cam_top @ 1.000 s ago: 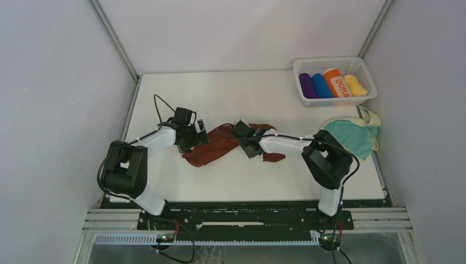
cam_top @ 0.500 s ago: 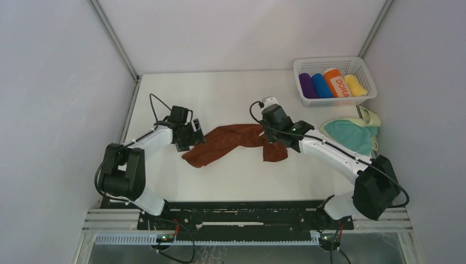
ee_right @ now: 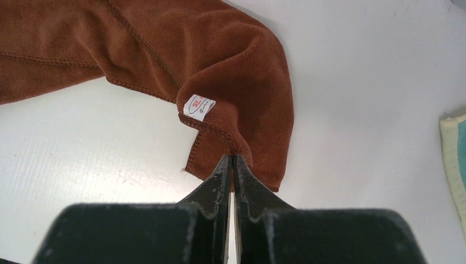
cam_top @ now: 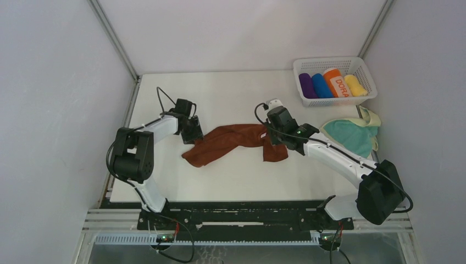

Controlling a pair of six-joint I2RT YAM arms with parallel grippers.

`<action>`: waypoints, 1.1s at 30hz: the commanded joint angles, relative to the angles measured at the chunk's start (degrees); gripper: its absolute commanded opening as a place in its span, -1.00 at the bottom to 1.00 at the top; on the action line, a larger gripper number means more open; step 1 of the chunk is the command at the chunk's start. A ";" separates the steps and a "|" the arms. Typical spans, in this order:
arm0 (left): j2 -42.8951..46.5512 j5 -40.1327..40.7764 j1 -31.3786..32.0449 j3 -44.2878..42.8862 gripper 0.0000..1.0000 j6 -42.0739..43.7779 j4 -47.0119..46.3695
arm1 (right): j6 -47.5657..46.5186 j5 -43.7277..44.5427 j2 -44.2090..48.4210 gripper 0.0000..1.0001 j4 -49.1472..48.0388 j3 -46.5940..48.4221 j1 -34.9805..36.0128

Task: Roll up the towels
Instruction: Flatten out the towel at the center of the board.

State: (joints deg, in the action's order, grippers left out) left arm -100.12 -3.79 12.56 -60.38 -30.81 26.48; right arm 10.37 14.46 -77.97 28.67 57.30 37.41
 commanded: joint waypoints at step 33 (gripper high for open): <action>32.69 32.90 -3.65 -2.81 -0.74 8.26 -1.29 | -0.08 -20.21 18.16 -0.91 -12.18 1.03 -22.28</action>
State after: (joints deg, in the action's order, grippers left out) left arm -67.24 30.74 9.13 -67.72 -19.31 27.03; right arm 7.94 2.00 -58.52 16.03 63.99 14.37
